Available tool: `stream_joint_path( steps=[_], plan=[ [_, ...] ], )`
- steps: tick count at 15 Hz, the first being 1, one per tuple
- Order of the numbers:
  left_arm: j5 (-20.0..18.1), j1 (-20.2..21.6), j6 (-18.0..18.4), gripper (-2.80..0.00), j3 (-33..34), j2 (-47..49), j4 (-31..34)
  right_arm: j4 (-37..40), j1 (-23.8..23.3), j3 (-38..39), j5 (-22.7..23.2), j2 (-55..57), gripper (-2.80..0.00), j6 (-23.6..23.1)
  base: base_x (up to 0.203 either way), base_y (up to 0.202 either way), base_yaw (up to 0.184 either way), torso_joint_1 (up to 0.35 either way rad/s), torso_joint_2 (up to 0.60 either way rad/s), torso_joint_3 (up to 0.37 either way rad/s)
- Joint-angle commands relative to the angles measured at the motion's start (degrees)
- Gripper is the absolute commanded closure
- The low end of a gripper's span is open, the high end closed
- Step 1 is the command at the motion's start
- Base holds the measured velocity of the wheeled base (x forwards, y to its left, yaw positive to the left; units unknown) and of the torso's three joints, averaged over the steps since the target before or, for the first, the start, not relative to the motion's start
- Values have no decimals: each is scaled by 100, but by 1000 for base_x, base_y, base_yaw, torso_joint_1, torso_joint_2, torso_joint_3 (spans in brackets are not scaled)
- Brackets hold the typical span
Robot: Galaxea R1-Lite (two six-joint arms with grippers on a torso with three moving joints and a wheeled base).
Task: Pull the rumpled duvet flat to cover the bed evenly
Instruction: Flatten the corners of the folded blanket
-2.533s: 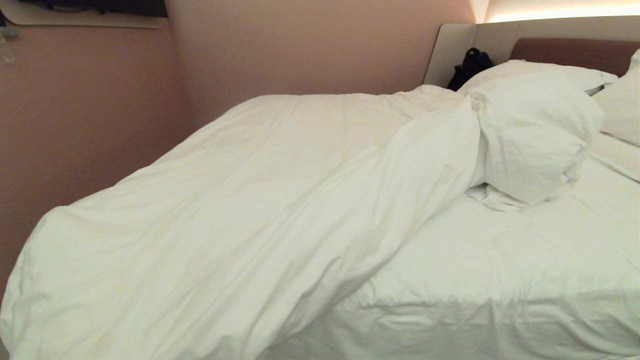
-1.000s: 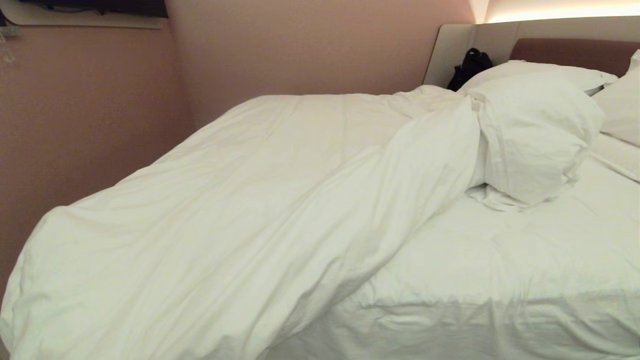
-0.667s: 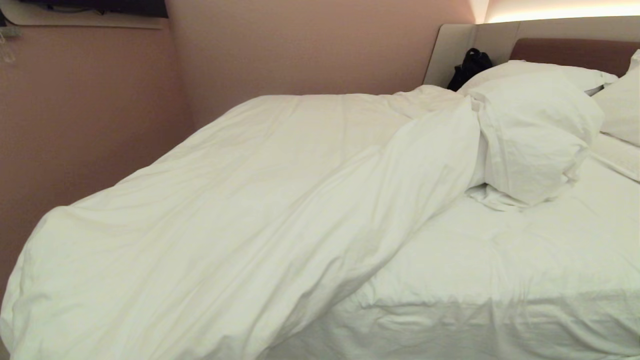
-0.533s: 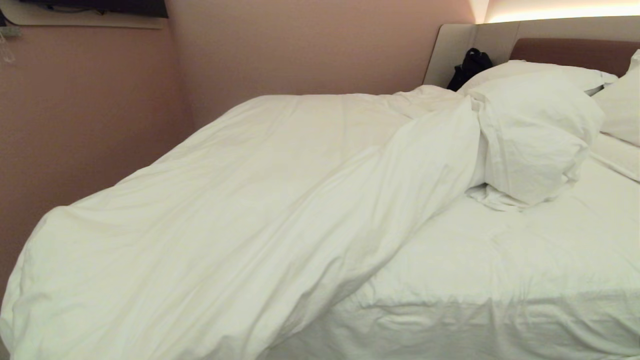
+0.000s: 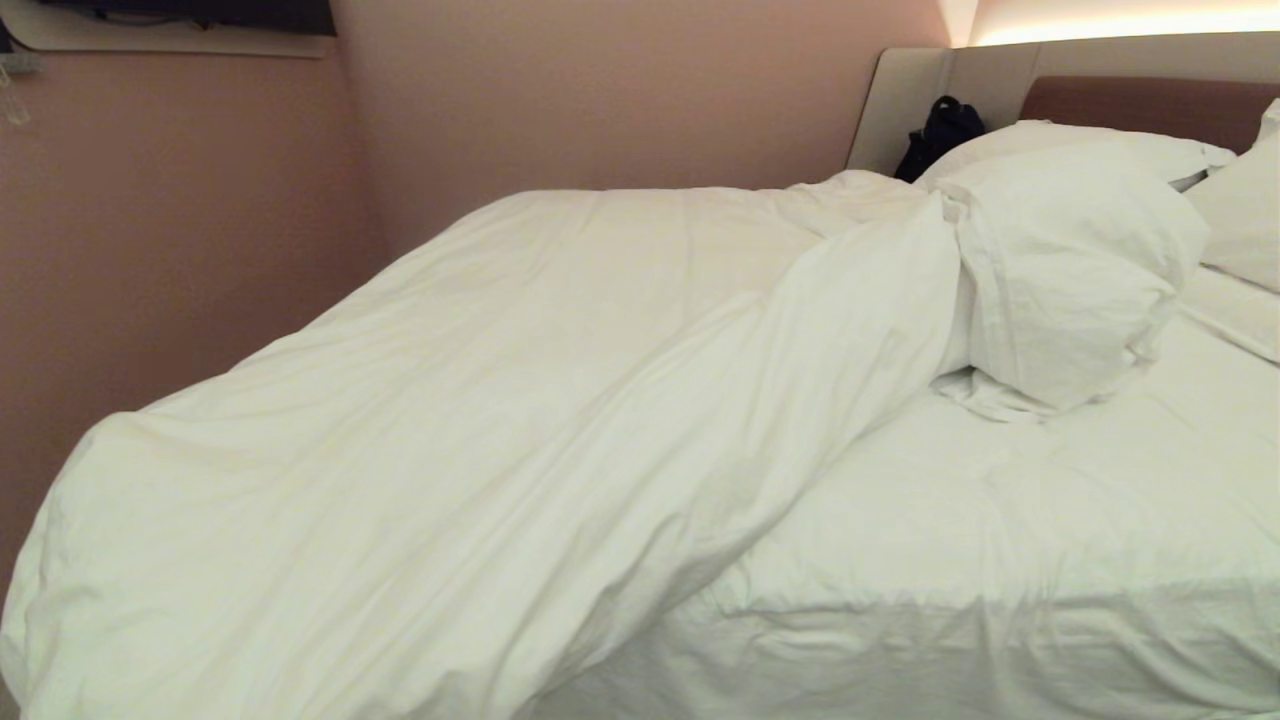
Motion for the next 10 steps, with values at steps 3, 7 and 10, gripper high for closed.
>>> stream_joint_path(
  steps=[3, 7, 10],
  plan=[
    [-269, 12, -79, 0, -431, -717, 563, -3, 0, 0, 1, -2, 0, 1, 0, 0, 0, 0, 0, 0],
    [-269, 12, -93, 0, -1012, -1230, 1757, -3, 0, 0, 1, -2, 0, 1, 0, 0, 0, 0, 0, 0],
    [-269, 12, -99, 0, -1240, -1316, 1982, -3, 0, 0, 1, -2, 0, 1, 0, 0, 0, 0, 0, 0]
  ],
)
